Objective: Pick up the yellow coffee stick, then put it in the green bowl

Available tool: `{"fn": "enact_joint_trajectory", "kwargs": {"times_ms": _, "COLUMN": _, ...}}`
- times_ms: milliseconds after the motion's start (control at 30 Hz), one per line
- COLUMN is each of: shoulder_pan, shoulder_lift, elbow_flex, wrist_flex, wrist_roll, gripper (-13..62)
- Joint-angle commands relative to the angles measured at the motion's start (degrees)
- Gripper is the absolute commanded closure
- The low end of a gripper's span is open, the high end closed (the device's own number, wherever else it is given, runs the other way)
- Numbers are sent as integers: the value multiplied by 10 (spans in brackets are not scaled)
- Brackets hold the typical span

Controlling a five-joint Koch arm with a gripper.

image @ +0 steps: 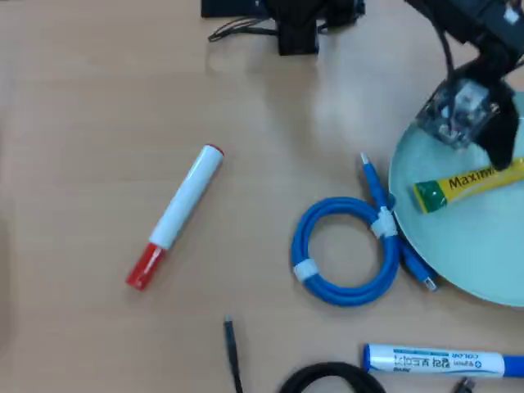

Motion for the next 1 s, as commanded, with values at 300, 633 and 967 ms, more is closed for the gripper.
{"fn": "enact_joint_trajectory", "kwargs": {"times_ms": 300, "shoulder_pan": 90, "shoulder_lift": 33, "elbow_flex": -187, "wrist_flex": 141, "wrist_roll": -85, "gripper": 82}}
{"fn": "enact_joint_trajectory", "kwargs": {"times_ms": 633, "shoulder_pan": 274, "shoulder_lift": 132, "elbow_flex": -112, "wrist_flex": 178, "wrist_roll": -195, "gripper": 83}}
{"fn": "enact_joint_trajectory", "kwargs": {"times_ms": 967, "shoulder_pan": 441, "shoulder_lift": 345, "elbow_flex": 354, "wrist_flex": -152, "wrist_roll": -283, "gripper": 84}}
